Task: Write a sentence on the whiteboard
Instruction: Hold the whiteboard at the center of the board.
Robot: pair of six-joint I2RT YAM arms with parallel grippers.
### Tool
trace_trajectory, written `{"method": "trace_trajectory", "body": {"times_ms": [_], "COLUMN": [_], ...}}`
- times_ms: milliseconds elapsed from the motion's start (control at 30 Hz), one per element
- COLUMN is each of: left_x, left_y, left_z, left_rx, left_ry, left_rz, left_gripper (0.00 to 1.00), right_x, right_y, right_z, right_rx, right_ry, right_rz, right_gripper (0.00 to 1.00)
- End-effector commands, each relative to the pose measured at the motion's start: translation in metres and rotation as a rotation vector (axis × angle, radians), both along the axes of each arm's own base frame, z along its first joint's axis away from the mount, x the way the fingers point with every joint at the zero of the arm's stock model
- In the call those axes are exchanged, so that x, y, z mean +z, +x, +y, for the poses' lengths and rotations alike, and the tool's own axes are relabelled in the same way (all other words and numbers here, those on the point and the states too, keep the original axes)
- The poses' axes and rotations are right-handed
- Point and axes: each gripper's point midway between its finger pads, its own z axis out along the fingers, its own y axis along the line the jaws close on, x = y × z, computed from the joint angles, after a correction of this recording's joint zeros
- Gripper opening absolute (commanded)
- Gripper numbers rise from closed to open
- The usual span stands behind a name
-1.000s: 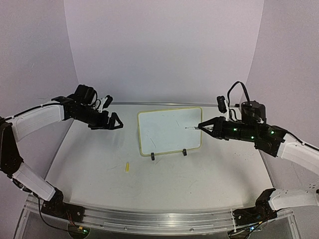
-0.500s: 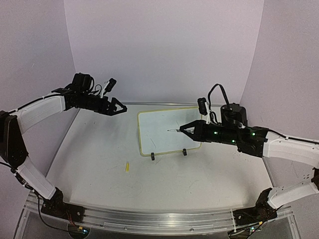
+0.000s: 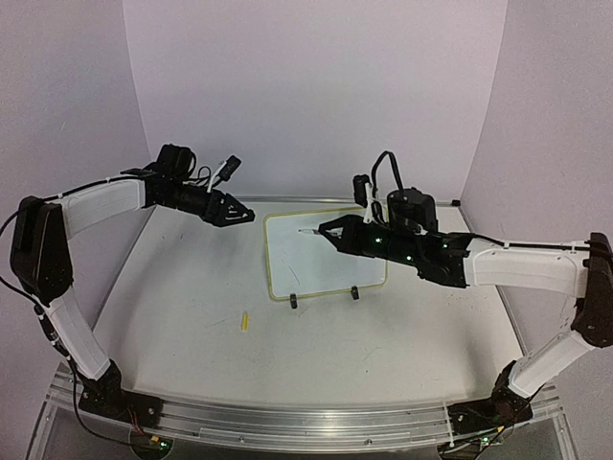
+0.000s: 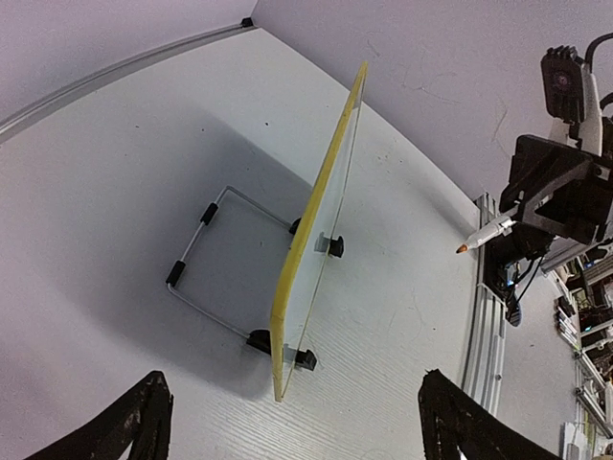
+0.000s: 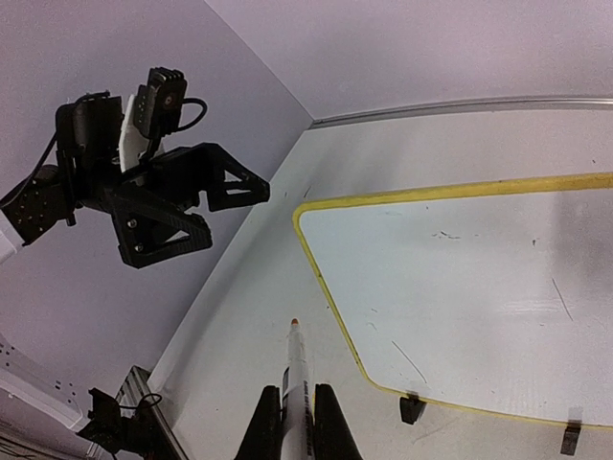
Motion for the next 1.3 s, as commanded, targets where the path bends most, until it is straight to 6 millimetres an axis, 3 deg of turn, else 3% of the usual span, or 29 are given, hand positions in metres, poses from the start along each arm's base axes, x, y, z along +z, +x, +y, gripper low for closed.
{"method": "trace_trajectory", "body": {"times_ms": [0,367,533,1033,1267], "left_x": [0.012,-0.011,-0.016,-0.028,-0.031], "left_y": [0.005,0.003,0.001,0.003,0.004], "left_z": [-0.011,-0.036,-0.039,-0.046,-0.048], "left_rx": [-0.042,-0.079,-0.090,-0.103,-0.107], "left_ry": [-0.013,0.055,0.078,0.111,0.125], "left_rz": [-0.055,-0.050,-0.056,-0.055,-0.060], "left_gripper": [0.82,0.60,0.48,0.26,0.20], "right_x": [0.033,0.019,0.015,0.003,0.000], "right_y": [0.015,0.028,0.032,0.041,0.045], "right_z": [0.017,0.047,0.051,0.057,0.059], "right_rx": [-0.007,0.045,0.045,0.024,0.021], "right_ry": [0.082,0.092,0.098,0.084,0.081], "right_rz": [-0.069,-0.047,-0.037,-0.028,-0.024], "right_gripper": [0.00,0.00,0.00,0.00,0.00]}}
